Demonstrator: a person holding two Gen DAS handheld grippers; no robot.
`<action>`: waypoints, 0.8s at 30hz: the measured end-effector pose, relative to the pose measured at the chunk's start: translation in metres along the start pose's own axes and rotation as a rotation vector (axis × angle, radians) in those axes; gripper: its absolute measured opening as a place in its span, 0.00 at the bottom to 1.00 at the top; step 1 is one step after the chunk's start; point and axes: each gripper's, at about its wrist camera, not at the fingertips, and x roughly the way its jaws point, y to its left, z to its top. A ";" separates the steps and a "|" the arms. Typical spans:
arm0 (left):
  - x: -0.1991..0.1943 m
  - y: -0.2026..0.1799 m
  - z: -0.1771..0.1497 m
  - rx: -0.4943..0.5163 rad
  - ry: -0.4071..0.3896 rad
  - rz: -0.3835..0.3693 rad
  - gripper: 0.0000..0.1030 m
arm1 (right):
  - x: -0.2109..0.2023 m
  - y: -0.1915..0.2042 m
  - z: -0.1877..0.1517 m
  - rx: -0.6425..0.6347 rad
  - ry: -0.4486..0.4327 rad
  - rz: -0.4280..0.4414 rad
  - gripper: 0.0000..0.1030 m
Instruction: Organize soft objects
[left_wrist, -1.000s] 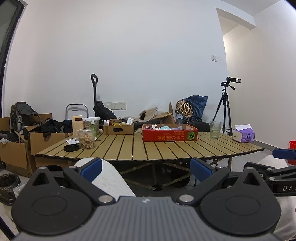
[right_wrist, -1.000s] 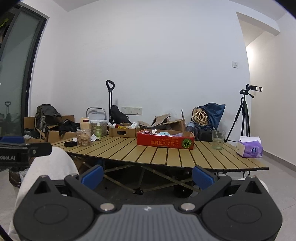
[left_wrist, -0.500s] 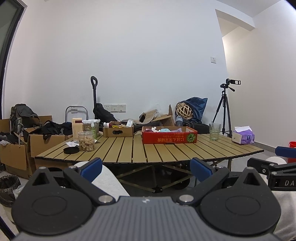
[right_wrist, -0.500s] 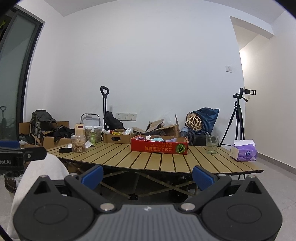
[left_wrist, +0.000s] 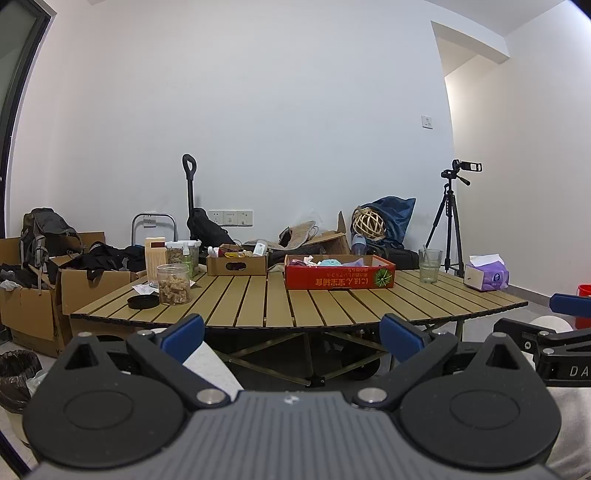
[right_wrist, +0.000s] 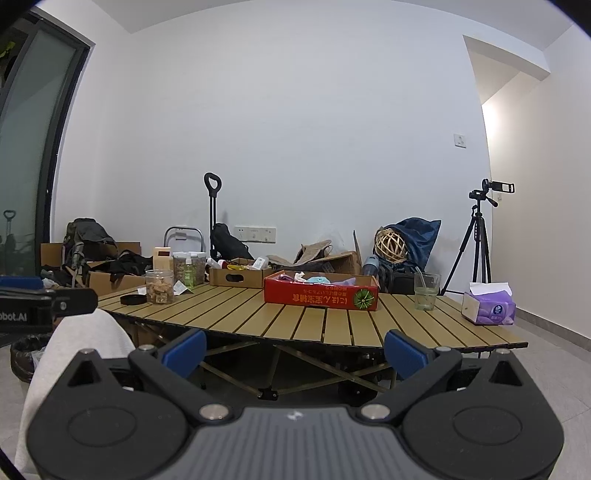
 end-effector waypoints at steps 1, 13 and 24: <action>0.000 0.000 0.000 0.000 0.000 0.000 1.00 | 0.000 0.000 0.000 0.001 0.000 -0.001 1.00; 0.001 -0.002 0.001 -0.001 -0.004 -0.001 1.00 | -0.002 0.000 0.000 0.002 -0.011 -0.004 1.00; 0.002 -0.002 0.001 -0.003 -0.001 -0.004 1.00 | -0.001 -0.001 0.000 -0.002 -0.013 0.004 1.00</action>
